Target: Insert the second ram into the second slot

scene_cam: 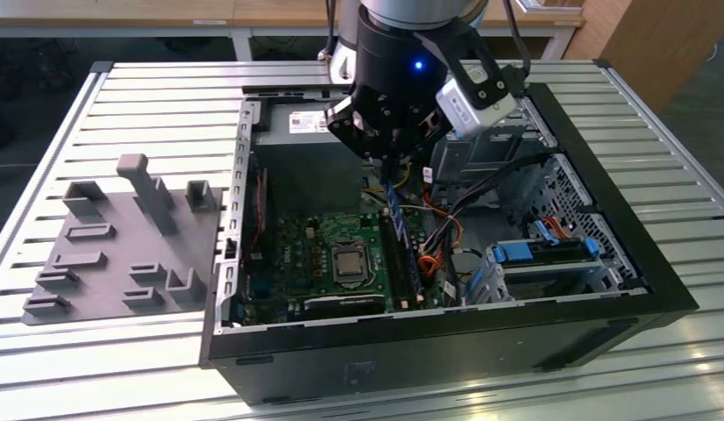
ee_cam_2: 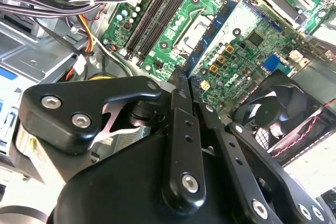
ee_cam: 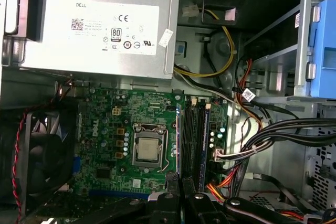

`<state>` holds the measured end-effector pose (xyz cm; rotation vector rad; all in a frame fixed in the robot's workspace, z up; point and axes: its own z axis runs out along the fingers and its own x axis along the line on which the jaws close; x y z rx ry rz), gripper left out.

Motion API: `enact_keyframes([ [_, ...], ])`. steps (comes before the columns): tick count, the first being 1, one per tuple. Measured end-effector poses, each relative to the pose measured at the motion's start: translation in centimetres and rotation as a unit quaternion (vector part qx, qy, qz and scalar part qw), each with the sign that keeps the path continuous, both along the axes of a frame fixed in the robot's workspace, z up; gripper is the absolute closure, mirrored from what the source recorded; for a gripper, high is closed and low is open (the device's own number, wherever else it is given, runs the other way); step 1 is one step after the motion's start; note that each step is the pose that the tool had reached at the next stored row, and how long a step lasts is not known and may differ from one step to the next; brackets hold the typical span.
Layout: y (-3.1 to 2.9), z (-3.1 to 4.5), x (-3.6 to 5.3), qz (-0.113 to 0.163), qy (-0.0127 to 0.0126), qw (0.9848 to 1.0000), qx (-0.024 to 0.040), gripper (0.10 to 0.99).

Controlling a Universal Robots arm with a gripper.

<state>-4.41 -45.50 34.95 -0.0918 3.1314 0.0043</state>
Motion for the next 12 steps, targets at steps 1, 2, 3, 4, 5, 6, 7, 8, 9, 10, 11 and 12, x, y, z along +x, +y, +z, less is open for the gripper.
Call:
enact_keyframes([
  [1, 0.0, -0.02, 0.0, 0.0, 0.0001, 1.0, 0.0001, 0.949],
  [2, 0.0, -0.04, 0.0, -0.001, 0.0001, 1.0, 0.0, 0.949],
  [3, 0.0, -0.05, 0.0, -0.001, 0.0002, 1.0, 0.0, 0.949],
  [4, 0.0, -0.06, 0.0, -0.001, 0.0003, 1.0, 0.0, 0.949],
  [5, 0.0, -0.08, 0.0, -0.002, 0.0003, 1.0, 0.0, 0.949],
  [6, 0.0, -0.09, 0.0, -0.002, 0.0003, 1.0, 0.0, 0.949],
  [7, 0.0, -0.12, 0.0, -0.002, 0.0003, 1.0, 0.0, 0.949],
  [8, 0.0, -0.14, 0.0, -0.002, 0.0003, 1.0, 0.0001, 0.949],
  [9, 0.0, -0.17, 0.0, -0.003, 0.0005, 1.0, 0.0001, 0.949],
  [10, 0.0, -0.19, 0.0, -0.003, 0.0007, 1.0, 0.0, 0.949],
  [11, 0.0, -0.27, 0.0, -0.003, 0.001, 1.0, 0.0001, 0.949],
  [12, 0.0, -0.36, 0.0, -0.004, 0.0014, 1.0, 0.0, 0.949],
])
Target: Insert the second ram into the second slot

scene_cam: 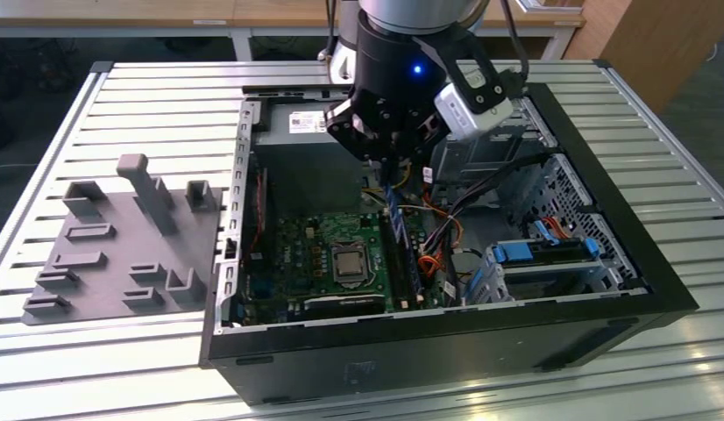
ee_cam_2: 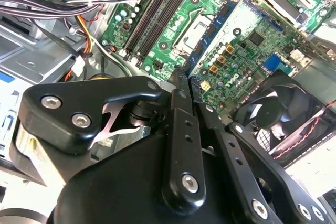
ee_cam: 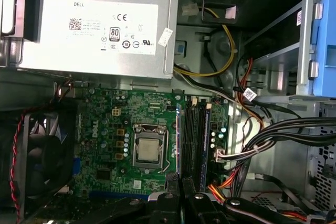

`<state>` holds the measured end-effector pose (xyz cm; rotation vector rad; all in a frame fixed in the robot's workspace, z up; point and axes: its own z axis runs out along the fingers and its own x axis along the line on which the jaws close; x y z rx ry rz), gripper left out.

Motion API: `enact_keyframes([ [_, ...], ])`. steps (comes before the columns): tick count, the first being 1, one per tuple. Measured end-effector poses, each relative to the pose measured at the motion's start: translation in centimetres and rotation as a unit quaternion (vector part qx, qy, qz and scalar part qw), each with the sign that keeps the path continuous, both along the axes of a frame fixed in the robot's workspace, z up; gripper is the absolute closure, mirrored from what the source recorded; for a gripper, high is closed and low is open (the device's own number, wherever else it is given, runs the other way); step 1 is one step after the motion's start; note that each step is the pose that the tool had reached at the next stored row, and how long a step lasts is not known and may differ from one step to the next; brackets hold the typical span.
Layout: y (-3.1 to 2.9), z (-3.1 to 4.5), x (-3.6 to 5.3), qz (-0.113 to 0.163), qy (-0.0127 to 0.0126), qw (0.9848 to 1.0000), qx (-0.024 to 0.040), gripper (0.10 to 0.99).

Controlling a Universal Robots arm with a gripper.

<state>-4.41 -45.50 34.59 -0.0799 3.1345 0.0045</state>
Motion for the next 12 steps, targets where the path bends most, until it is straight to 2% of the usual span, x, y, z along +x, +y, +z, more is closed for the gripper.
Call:
enact_keyframes([
  [12, 0.0, -0.41, 0.0, -0.002, 0.0008, 1.0, 0.0, 0.949],
])
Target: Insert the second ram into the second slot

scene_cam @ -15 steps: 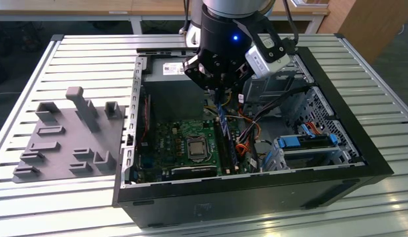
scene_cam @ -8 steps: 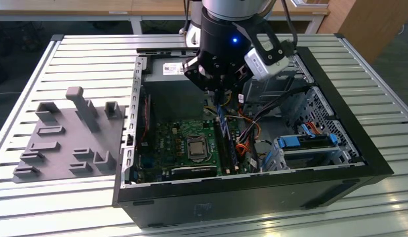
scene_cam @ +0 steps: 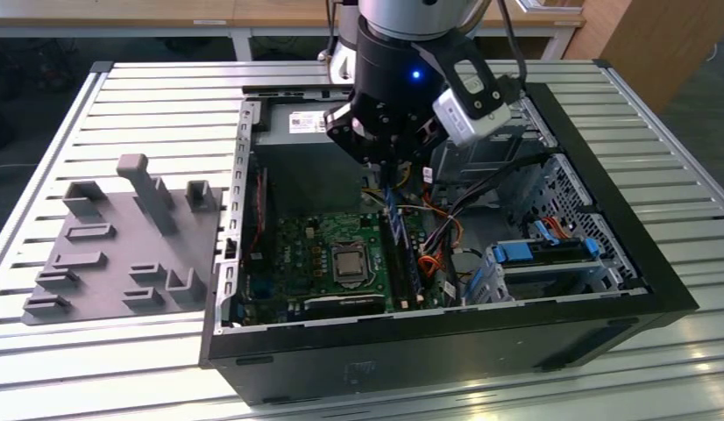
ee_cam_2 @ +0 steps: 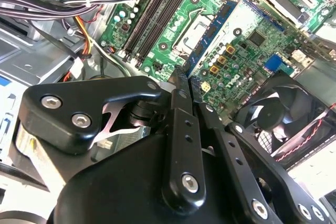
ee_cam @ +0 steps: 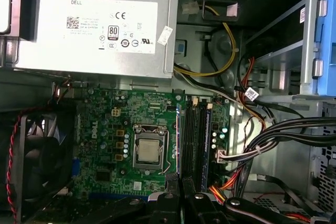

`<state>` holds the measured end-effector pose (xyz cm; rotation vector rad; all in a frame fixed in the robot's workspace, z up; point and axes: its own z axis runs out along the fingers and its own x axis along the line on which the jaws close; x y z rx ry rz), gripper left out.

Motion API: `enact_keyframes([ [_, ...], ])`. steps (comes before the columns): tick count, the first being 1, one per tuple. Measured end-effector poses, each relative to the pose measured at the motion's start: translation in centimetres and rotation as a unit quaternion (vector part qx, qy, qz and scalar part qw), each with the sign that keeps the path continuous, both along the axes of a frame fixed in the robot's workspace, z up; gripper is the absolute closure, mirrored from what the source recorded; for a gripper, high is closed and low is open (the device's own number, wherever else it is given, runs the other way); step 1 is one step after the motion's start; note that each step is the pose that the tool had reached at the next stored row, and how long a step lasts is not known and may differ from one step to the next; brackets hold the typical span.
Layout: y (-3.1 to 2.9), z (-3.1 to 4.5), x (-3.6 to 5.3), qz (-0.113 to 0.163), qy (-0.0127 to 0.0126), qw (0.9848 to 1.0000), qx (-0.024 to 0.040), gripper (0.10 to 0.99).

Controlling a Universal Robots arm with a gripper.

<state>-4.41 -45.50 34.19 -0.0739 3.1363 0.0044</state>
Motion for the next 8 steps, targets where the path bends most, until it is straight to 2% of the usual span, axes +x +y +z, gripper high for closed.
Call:
enact_keyframes([
  [8, 0.0, -0.24, 0.0, -0.001, 0.0002, 1.0, 0.0001, 0.949],
])
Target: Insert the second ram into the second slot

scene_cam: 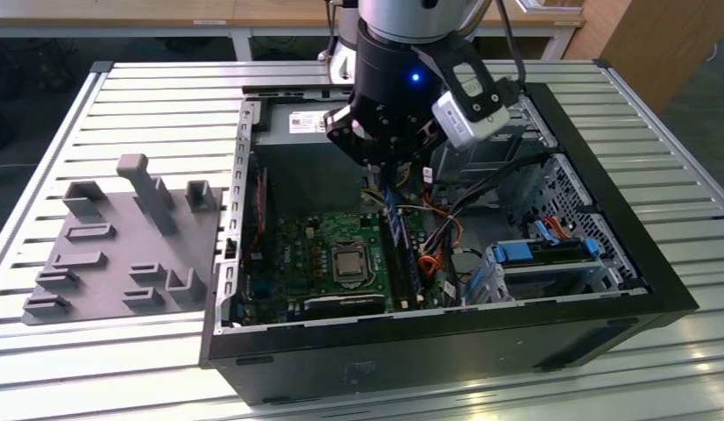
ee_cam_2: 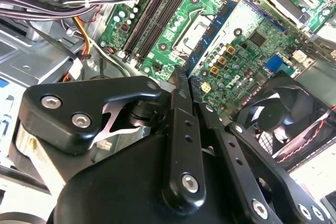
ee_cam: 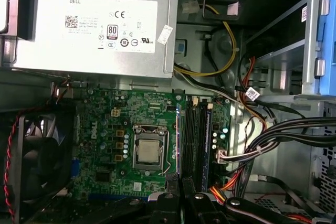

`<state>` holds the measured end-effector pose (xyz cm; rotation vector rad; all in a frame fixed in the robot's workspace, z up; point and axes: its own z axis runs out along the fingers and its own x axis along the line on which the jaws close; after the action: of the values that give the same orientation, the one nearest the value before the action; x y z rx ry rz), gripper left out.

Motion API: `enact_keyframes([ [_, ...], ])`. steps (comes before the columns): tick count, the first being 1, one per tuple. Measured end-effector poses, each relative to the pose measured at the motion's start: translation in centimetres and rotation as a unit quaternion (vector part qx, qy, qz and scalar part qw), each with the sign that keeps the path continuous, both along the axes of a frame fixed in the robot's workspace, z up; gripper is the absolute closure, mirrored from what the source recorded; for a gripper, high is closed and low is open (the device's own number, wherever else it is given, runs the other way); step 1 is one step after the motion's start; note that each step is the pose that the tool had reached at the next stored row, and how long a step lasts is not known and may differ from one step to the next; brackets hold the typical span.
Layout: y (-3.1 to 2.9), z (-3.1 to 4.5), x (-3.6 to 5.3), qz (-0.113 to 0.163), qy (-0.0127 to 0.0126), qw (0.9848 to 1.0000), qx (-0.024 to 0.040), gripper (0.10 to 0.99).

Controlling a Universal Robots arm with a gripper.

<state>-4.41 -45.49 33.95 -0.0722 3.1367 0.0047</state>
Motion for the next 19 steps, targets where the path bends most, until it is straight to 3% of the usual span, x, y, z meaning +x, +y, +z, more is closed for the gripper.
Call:
enact_keyframes([
  [19, 0.0, -0.61, 0.0, -0.001, 0.0039, 1.0, 0.0, 0.949],
])
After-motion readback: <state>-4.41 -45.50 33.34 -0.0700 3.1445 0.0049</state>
